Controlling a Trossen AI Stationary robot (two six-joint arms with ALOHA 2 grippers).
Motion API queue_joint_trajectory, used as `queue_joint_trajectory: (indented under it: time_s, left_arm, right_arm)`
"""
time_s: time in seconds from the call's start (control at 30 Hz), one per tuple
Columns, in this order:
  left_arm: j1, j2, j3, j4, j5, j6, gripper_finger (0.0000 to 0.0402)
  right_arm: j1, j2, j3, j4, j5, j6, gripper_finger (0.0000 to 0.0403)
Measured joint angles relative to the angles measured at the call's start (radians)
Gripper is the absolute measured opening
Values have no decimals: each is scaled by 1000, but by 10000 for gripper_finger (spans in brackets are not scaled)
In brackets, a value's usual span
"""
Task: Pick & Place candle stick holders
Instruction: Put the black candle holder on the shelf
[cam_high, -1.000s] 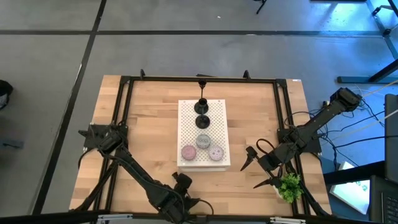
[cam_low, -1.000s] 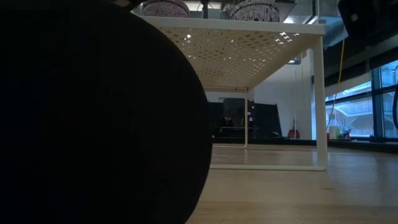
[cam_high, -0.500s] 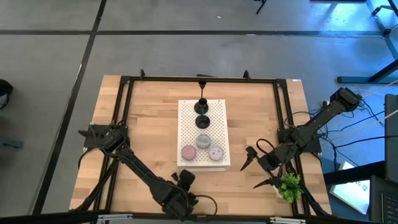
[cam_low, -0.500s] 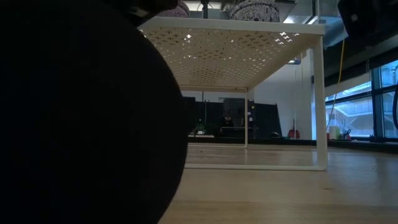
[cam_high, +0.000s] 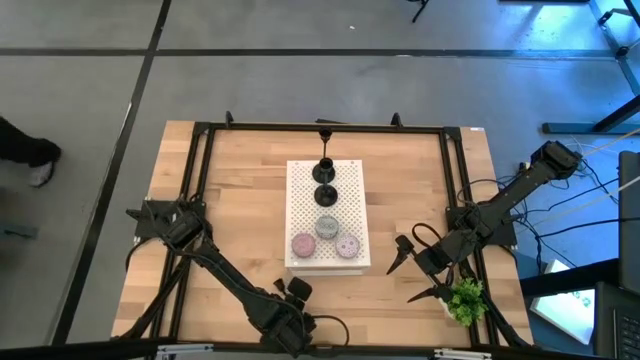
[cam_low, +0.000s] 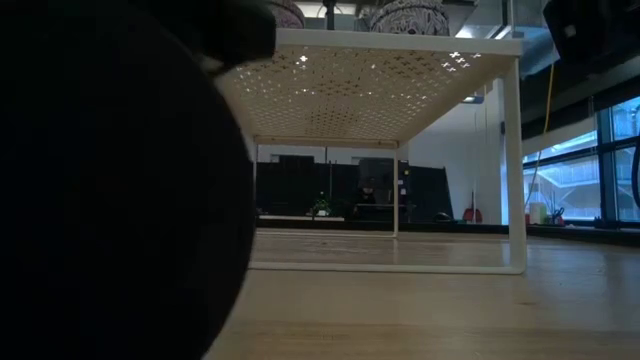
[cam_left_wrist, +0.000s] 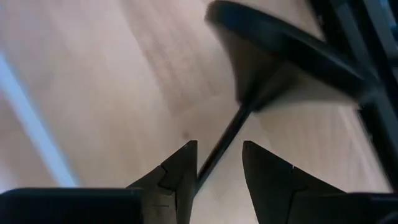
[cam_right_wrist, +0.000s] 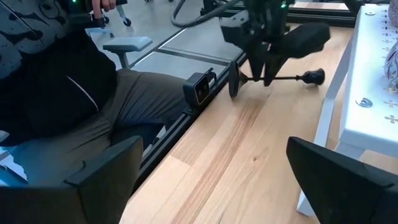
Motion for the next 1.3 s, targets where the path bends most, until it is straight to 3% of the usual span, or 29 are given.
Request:
queue_joint_trajectory:
  time_s: [0.33, 0.53, 0.8, 1.3]
  left_arm:
    - [-4, 16, 0, 7, 17, -50, 86]
    - [-7, 16, 0, 6, 45, -121, 16]
    - [-8, -4, 0, 5, 29, -178, 10]
    - [-113, -161, 49, -13, -365, -163, 9]
  right_arm:
    - [0, 0, 0, -2, 0, 4, 400]
    - [0, 0, 0, -2, 0, 8, 400]
    - [0, 17, 0, 4, -3, 27, 400]
    - [0, 17, -1, 212, -10, 99, 400]
